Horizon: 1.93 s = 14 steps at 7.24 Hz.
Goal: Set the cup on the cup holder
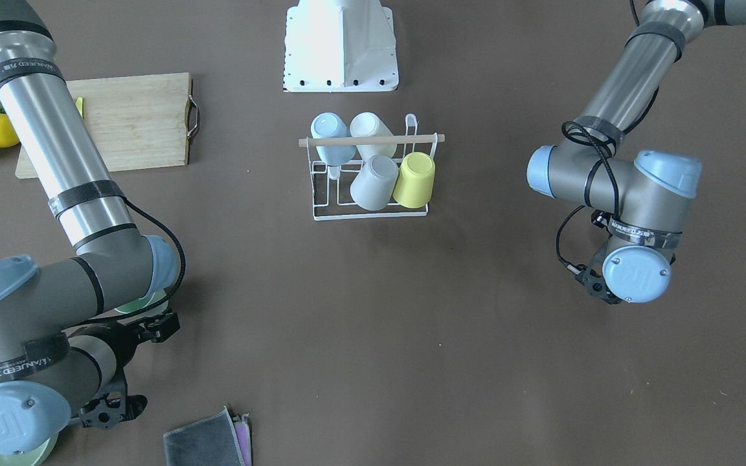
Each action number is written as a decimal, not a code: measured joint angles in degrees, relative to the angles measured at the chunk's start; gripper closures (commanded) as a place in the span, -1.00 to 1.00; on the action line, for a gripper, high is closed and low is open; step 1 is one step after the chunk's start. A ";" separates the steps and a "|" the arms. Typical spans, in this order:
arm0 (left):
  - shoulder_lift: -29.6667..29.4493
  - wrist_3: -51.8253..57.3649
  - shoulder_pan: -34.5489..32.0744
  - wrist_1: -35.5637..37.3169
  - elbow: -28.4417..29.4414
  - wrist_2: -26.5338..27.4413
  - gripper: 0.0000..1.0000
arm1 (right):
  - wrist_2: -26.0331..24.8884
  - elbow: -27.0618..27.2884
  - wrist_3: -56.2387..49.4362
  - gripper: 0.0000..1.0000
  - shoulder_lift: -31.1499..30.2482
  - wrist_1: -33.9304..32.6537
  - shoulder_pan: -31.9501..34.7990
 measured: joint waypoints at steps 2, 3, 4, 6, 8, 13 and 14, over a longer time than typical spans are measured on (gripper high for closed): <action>0.35 0.02 1.76 1.15 0.41 0.95 -0.86 | 0.31 -2.10 -1.01 -0.99 0.56 0.05 0.11; 0.40 0.09 2.35 2.48 0.57 2.27 -0.86 | 0.56 -3.93 -1.34 -0.99 1.18 0.05 0.27; 0.45 0.13 3.03 3.78 0.60 4.01 -0.86 | 1.03 -6.23 -1.82 -0.99 2.04 0.02 0.41; 0.95 0.15 4.04 5.19 0.63 5.91 -0.88 | 2.36 -11.35 -2.72 -0.99 4.55 -0.04 0.58; 1.29 0.17 5.07 5.84 0.66 8.69 -0.93 | 2.64 -15.19 -3.50 -0.99 6.49 -0.03 0.62; 1.97 0.93 6.13 7.07 0.67 12.37 -0.91 | 2.68 -20.10 -5.85 -0.99 8.91 -0.17 0.52; 2.02 1.09 6.26 7.18 0.65 12.39 -0.79 | 2.72 -20.74 -6.54 -0.99 9.04 -0.21 0.49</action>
